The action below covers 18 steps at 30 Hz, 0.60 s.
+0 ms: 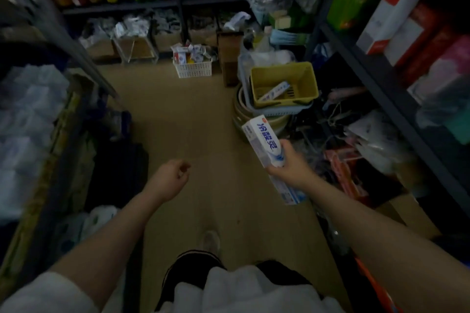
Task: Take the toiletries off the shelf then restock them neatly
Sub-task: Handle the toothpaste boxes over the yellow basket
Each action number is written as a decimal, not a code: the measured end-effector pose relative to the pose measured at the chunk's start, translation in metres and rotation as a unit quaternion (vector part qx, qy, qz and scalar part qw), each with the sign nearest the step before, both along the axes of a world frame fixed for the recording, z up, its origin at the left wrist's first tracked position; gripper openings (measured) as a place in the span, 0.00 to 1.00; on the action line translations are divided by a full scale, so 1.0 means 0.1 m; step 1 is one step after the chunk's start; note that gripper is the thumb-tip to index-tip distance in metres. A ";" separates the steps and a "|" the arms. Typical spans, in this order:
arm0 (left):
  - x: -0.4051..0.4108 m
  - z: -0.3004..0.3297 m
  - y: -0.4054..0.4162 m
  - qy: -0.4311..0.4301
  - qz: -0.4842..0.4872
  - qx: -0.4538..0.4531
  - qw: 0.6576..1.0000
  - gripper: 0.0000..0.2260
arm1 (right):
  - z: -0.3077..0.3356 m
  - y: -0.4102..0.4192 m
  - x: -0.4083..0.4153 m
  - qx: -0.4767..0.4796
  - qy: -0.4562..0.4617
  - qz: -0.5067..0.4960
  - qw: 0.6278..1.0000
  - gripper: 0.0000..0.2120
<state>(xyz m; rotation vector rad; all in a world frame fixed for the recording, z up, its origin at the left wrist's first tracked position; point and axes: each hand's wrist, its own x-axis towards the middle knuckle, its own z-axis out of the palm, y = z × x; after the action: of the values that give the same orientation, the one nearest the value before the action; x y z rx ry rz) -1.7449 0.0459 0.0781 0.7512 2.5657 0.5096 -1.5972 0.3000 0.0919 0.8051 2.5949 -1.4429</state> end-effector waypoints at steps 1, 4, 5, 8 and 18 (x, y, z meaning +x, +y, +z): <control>-0.25 0.02 0.07 -0.003 -0.005 -0.004 1.000 0.13 | -0.01 0.03 -0.21 0.003 -0.013 -0.003 1.000 0.23; -1.01 0.13 0.44 -0.001 -0.033 0.003 0.999 0.13 | -0.08 0.27 -0.76 0.006 -0.036 -0.027 0.999 0.25; -1.23 0.19 0.60 0.003 -0.040 0.011 0.999 0.13 | -0.09 0.37 -0.92 0.008 -0.041 -0.043 0.998 0.26; -1.80 0.34 1.18 0.009 -0.073 0.047 0.996 0.13 | -0.22 0.75 -1.31 0.003 -0.055 -0.111 0.992 0.26; -3.28 0.44 3.40 0.005 -0.213 0.110 0.971 0.11 | -0.67 2.55 -2.59 -0.049 -0.134 -0.241 0.960 0.32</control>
<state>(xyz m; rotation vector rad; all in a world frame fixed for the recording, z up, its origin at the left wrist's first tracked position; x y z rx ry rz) -2.0728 0.3858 0.1221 1.3420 2.2795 0.6516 -1.8557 0.5553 0.0248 1.5746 2.1979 -1.4184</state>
